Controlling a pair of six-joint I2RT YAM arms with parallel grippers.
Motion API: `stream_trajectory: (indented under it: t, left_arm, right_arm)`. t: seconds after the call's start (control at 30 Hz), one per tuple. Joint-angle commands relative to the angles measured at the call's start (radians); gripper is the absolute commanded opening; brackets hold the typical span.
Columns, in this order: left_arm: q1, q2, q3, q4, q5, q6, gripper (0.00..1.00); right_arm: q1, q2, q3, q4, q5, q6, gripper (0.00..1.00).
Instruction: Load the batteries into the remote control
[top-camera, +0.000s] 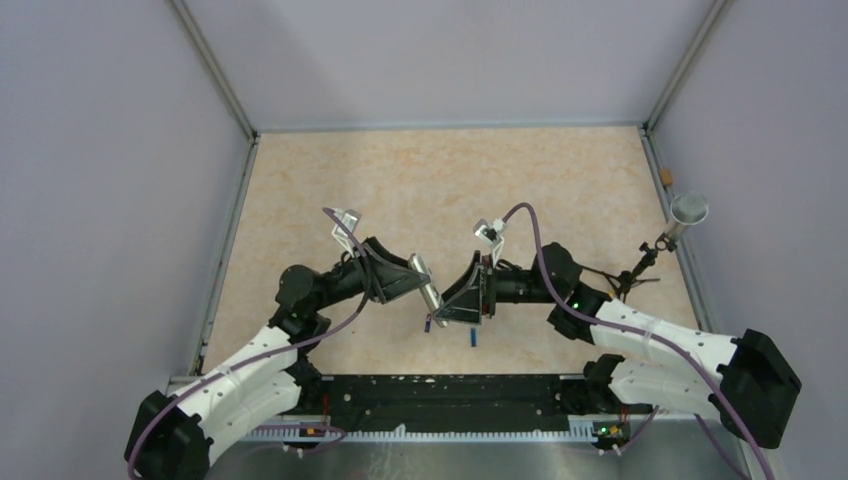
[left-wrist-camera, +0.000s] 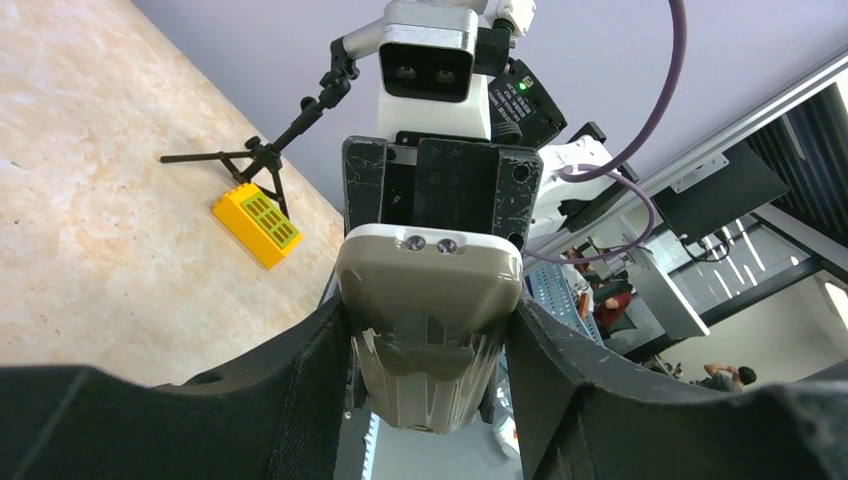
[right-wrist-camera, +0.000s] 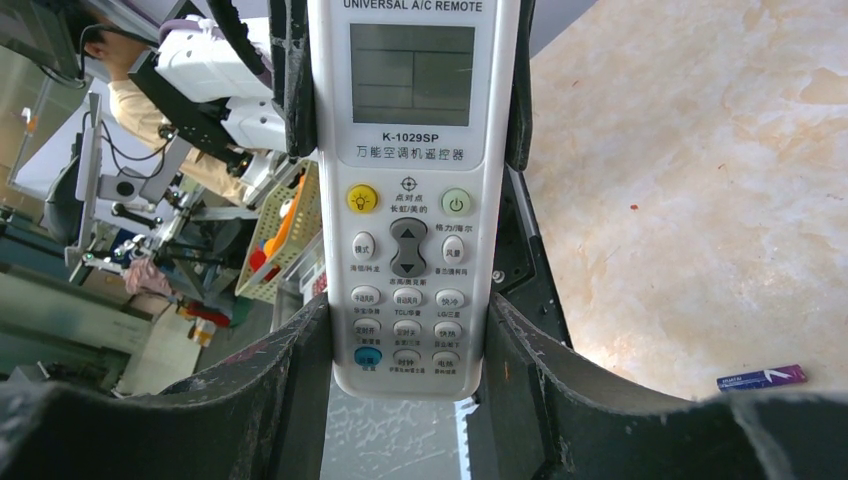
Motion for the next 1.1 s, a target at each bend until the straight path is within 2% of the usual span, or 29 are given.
stream_trajectory:
  t: [0.0, 0.1, 0.17, 0.2, 0.23, 0.27, 0.3, 0.37, 0.43, 0.63, 0.77, 0.93, 1.07]
  left_arm:
    - [0.002, 0.009, 0.005, 0.080, 0.006, -0.009, 0.51]
    - [0.002, 0.017, 0.005, 0.103, 0.012, -0.014, 0.33]
    - [0.001, 0.017, 0.002, 0.115, 0.010, -0.016, 0.16]
    - [0.002, 0.014, 0.002, 0.116, 0.007, -0.017, 0.05]
    - [0.001, 0.010, 0.000, 0.111, 0.005, -0.016, 0.00]
    - [0.001, 0.006, 0.000, 0.103, 0.001, -0.010, 0.00]
    - [0.002, 0.002, -0.001, 0.092, -0.003, -0.001, 0.00]
    - [0.001, -0.009, -0.001, 0.063, -0.010, 0.016, 0.00]
    - [0.002, -0.016, -0.004, 0.041, -0.018, 0.028, 0.00]
    - [0.002, -0.036, -0.009, -0.019, -0.049, 0.060, 0.00]
    - [0.004, -0.069, -0.004, -0.117, -0.095, 0.098, 0.00]
    - [0.005, -0.099, 0.014, -0.276, -0.160, 0.142, 0.00]
    - [0.008, -0.110, 0.003, -0.317, -0.199, 0.144, 0.00]
  right_arm:
    - [0.008, 0.013, 0.035, 0.045, 0.012, -0.010, 0.00]
    - [0.007, 0.022, 0.030, 0.055, 0.009, -0.003, 0.00]
    - [0.007, 0.025, 0.029, 0.057, 0.008, -0.001, 0.00]
    - [0.007, 0.026, 0.030, 0.053, 0.007, -0.001, 0.00]
    - [0.008, 0.026, 0.030, 0.048, 0.006, -0.004, 0.00]
    - [0.008, 0.025, 0.032, 0.042, 0.004, -0.007, 0.02]
    - [0.007, 0.023, 0.033, 0.035, 0.005, -0.011, 0.09]
    - [0.008, 0.016, 0.032, 0.022, 0.009, -0.017, 0.29]
    - [0.008, 0.010, 0.033, 0.002, 0.018, -0.026, 0.41]
    - [0.008, -0.001, 0.044, -0.073, 0.045, -0.054, 0.68]
    - [0.010, -0.024, 0.080, -0.195, 0.086, -0.110, 0.76]
    - [0.040, -0.054, 0.158, -0.388, 0.202, -0.224, 0.78]
    - [0.113, -0.051, 0.231, -0.537, 0.366, -0.322, 0.78]
